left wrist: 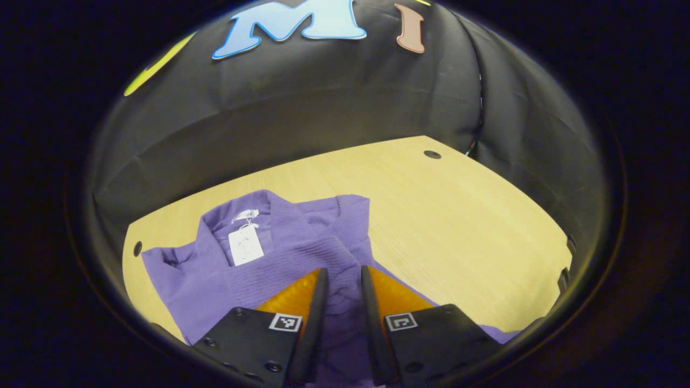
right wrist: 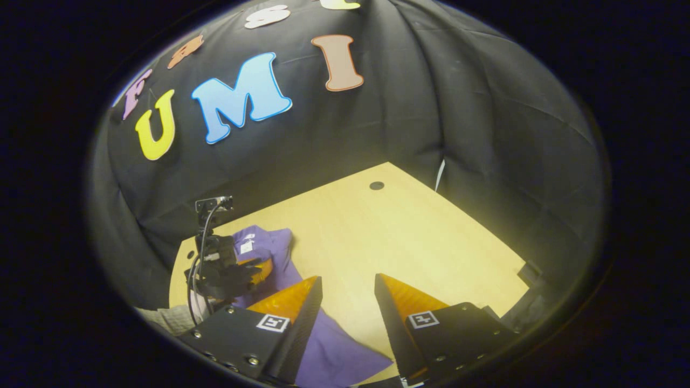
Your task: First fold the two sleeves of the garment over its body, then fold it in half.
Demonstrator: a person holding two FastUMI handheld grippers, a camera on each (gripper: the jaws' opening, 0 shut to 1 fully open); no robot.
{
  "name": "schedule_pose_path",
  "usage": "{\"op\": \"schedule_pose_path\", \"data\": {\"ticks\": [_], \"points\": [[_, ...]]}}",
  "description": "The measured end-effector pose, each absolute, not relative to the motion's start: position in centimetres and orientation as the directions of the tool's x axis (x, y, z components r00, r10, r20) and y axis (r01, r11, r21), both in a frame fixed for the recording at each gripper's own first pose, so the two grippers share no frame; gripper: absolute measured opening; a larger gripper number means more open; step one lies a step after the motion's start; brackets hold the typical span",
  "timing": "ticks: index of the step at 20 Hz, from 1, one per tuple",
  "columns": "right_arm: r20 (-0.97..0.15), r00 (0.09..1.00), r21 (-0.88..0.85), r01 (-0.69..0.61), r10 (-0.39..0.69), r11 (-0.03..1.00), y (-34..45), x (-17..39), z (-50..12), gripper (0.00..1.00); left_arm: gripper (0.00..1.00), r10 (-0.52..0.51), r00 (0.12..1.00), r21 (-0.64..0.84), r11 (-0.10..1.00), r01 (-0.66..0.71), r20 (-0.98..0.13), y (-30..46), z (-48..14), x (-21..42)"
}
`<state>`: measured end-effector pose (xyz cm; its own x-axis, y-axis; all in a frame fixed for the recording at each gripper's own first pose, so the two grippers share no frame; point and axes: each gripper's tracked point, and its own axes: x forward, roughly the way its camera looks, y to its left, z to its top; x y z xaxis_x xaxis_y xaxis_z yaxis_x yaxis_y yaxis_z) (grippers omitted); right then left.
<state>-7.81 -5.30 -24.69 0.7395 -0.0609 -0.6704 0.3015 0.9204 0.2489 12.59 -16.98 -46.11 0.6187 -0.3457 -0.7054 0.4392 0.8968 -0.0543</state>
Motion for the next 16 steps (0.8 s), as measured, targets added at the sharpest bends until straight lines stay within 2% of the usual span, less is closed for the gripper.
{"op": "schedule_pose_path", "data": {"ticks": [4,5,6,7,8,10,16], "points": [[-0.692,0.722,0.245,0.250,-0.012,0.937,-3.8,-7.6,-26.3,0.65,0.40,-0.346,0.629,-0.056,0.899,0.434,-0.696,-15.9,-44.9,11.7],[-0.703,0.711,0.240,0.235,0.002,0.942,-3.3,-7.7,-27.0,0.61,0.40,-0.346,0.632,-0.059,0.902,0.428,-0.694,-15.4,-44.5,11.4],[-0.714,0.700,0.238,0.218,0.019,0.946,-2.6,-8.1,-27.9,0.65,0.40,-0.345,0.637,-0.063,0.905,0.422,-0.690,-15.0,-44.2,11.1],[-0.727,0.686,0.236,0.201,0.036,0.951,-1.9,-8.3,-28.7,0.65,0.40,-0.341,0.639,-0.066,0.908,0.414,-0.689,-14.4,-44.0,10.7],[-0.739,0.671,0.235,0.184,0.052,0.955,-1.4,-8.6,-29.5,0.61,0.40,-0.338,0.640,-0.068,0.911,0.407,-0.690,-13.8,-43.9,10.2],[-0.765,0.639,0.227,0.150,0.081,0.962,-0.1,-9.3,-31.3,0.65,0.40,-0.327,0.642,-0.071,0.918,0.391,-0.693,-12.3,-43.6,9.1],[-0.833,0.532,0.222,0.072,0.151,0.972,3.0,-11.3,-36.4,0.61,0.41,-0.277,0.627,-0.074,0.941,0.330,-0.729,-7.1,-44.3,3.9]]}}
